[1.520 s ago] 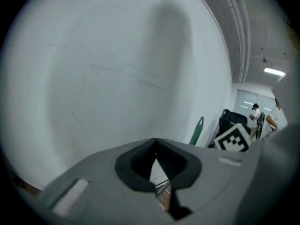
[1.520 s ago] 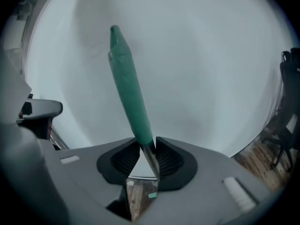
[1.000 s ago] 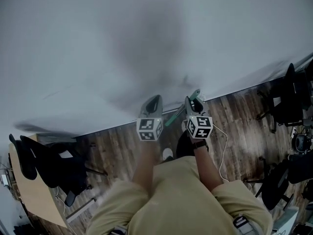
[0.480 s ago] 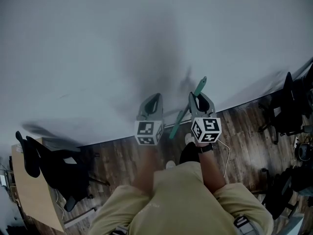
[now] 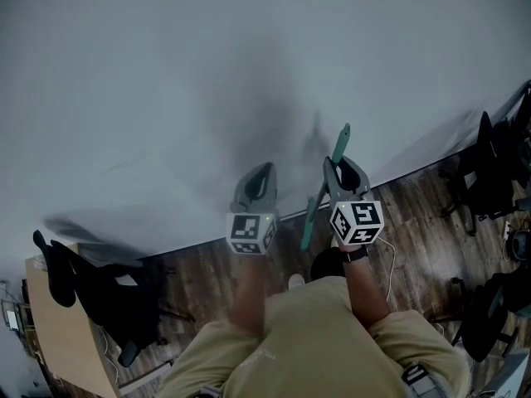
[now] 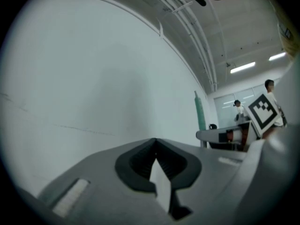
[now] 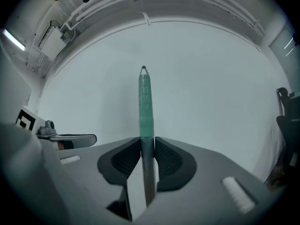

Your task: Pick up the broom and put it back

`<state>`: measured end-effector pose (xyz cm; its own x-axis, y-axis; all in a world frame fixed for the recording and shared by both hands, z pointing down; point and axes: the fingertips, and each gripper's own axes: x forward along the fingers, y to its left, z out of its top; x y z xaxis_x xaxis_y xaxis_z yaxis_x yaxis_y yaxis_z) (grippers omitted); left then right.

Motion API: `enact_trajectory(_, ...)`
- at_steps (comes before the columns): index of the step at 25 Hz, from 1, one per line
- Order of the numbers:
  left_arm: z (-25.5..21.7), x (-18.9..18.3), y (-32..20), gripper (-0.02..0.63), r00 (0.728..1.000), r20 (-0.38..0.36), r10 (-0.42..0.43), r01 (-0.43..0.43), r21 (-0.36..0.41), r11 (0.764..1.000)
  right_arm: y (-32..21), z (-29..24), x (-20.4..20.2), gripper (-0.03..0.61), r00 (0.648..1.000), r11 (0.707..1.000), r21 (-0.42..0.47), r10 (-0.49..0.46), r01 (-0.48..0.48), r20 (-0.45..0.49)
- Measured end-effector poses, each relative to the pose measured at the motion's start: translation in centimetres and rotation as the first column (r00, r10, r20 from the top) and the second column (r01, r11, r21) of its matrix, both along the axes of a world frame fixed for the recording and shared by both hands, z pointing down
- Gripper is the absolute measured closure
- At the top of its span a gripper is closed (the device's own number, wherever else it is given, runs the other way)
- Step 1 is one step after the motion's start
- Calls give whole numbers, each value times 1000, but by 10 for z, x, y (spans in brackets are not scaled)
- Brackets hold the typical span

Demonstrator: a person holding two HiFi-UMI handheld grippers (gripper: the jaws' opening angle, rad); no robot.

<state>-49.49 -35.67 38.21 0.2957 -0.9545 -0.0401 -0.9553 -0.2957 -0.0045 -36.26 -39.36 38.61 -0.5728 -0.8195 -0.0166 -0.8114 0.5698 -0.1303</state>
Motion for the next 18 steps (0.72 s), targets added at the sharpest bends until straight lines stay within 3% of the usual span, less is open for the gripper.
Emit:
enact_trajectory(4,-4,26,4,612,997,-13,75,-75,10,997,13,-2,16,486,1000,1000,6,24,-24,-4)
enact_trajectory(11,-4,96,-1,612,987,-28,158,-159,-39,987,29,-6,78,488,999,999,7,54,-54,0)
enact_trajectory(15,-7,141,2,612,981,-62,185,-189,-58,980,46,-11,125,488,996,996,9,93,-94,5)
enact_trajectory(18,6,194,20,612,965,-63,253,-259,-103,960,68,-7,173,488,988,988,-1,154,-154,1)
